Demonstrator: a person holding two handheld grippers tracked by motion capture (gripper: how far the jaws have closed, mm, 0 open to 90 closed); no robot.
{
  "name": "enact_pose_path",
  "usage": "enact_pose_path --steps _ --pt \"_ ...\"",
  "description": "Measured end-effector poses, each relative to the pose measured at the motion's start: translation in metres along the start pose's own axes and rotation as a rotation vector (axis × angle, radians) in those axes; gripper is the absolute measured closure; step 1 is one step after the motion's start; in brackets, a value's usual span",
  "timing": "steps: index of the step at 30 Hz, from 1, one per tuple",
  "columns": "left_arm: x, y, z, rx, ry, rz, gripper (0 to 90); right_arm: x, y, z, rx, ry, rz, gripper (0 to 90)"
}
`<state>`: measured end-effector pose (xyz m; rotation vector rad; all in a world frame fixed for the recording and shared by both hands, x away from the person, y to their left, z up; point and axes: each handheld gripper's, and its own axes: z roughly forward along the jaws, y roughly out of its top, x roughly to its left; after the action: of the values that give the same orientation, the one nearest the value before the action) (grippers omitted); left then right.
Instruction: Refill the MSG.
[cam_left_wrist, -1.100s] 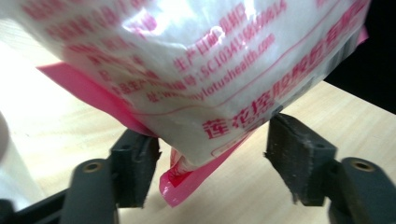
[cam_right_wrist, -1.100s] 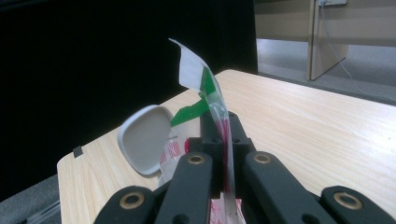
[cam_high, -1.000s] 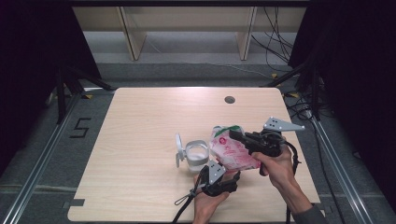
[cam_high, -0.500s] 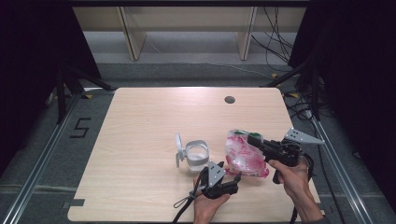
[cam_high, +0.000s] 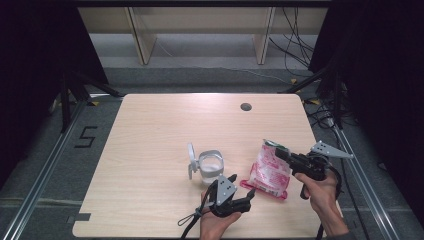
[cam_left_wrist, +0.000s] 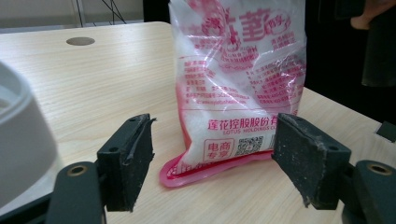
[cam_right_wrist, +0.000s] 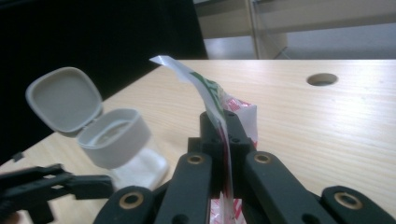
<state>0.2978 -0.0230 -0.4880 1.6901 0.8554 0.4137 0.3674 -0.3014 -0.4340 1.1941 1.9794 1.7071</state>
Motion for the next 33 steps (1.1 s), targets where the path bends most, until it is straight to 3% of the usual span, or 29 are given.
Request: enact_pose_path --steps 1,2,4,5,6,7,9,16,17,20,21,25,27,31,33 --pt "0.000 0.001 -0.003 -0.007 -0.022 -0.016 27.0 -0.002 -0.002 0.000 0.000 -0.002 0.021 90.0" --pt "0.001 0.002 -0.006 -0.014 -0.026 0.001 27.4 -0.003 -0.003 -0.001 0.008 -0.005 0.036 90.0" --pt "0.002 0.004 -0.013 -0.002 -0.003 0.021 27.6 -0.009 -0.006 0.000 0.008 -0.026 0.009 90.0" --pt "0.002 0.005 -0.014 -0.015 -0.011 0.011 27.5 -0.009 -0.007 -0.001 0.015 -0.023 0.044 90.0" --pt "0.004 0.006 -0.017 -0.002 -0.017 0.025 27.5 -0.012 -0.008 -0.001 0.008 -0.024 0.036 90.0" --pt "0.004 0.006 -0.018 -0.002 -0.023 0.025 27.4 -0.012 -0.008 -0.002 0.019 -0.033 0.061 90.0" --pt "0.003 0.004 -0.021 0.016 -0.007 0.021 27.0 -0.016 -0.009 -0.002 0.015 -0.047 0.023 90.0" --pt "0.011 0.001 -0.033 0.044 -0.011 0.054 26.3 -0.018 -0.012 0.000 0.023 -0.084 -0.007 89.7" --pt "0.011 0.000 -0.034 0.047 -0.009 0.031 25.1 -0.018 -0.012 0.000 0.031 -0.091 -0.015 89.5" --pt "0.015 -0.003 -0.037 0.060 -0.013 0.015 21.0 -0.019 -0.016 0.002 0.043 -0.096 0.061 88.9" --pt "0.017 -0.003 -0.038 0.057 -0.022 0.016 20.6 -0.023 -0.017 0.003 0.035 -0.107 0.028 88.8" --pt "0.020 -0.002 -0.045 0.065 -0.006 0.026 20.1 -0.025 -0.019 0.003 0.044 -0.122 0.055 87.3" --pt "0.020 -0.002 -0.047 0.056 -0.027 0.035 20.2 -0.027 -0.020 0.004 0.045 -0.126 0.042 85.2" --pt "0.021 -0.003 -0.052 0.082 -0.048 0.047 21.3 -0.029 -0.021 0.005 0.057 -0.140 0.037 77.9" --pt "0.022 -0.003 -0.054 0.082 -0.034 0.054 21.7 -0.028 -0.023 0.004 0.050 -0.130 0.081 77.1"
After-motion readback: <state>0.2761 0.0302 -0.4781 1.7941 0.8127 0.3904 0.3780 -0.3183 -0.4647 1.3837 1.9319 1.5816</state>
